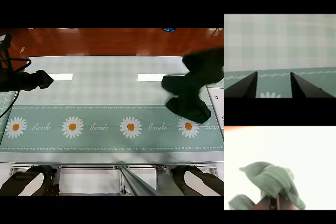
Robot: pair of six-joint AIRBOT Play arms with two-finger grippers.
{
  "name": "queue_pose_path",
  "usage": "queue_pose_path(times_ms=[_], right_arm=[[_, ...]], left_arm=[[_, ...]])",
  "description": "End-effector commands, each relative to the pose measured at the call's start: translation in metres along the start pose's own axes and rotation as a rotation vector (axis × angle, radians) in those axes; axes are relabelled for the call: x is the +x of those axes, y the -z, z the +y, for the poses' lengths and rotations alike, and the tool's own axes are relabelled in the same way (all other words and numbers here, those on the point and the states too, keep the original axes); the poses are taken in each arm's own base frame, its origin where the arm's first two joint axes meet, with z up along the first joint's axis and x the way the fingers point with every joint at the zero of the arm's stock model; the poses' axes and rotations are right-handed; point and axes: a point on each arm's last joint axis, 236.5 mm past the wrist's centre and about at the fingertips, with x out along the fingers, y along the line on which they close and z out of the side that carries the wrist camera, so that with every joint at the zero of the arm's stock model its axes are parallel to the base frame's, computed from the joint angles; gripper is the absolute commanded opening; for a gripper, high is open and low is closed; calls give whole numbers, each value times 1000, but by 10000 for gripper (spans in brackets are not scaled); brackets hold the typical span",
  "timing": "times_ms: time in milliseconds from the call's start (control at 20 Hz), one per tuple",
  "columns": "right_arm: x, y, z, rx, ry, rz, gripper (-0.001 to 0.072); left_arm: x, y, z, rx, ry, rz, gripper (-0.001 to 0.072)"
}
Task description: Fold the shirts.
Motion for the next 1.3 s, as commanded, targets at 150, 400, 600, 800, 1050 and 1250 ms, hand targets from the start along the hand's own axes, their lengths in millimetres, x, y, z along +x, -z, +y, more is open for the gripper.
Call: queue_pose_path(times_ms=[150, 400, 600, 800, 1050, 1250], right_arm=[[-180, -147, 86, -106, -193, -517, 23], [-267, -171, 156, -186, -396, -686, 23], [-247, -128, 202, -268, -515, -503, 23], [-170, -40, 274, -336, -675, -117, 23], [-98, 97, 413, -424, -906, 227, 24], [-38, 217, 491, -399, -926, 479, 24]], left_arm=[[-8, -1, -37, 92, 65, -23, 504], [-12, -23, -6, 38, -22, -107, 504], [-15, -21, 7, 14, -45, -95, 505], [-24, -26, 20, -13, -69, -120, 505], [-24, -15, 21, -16, -71, -76, 505], [-24, -3, 26, -26, -81, -23, 505]])
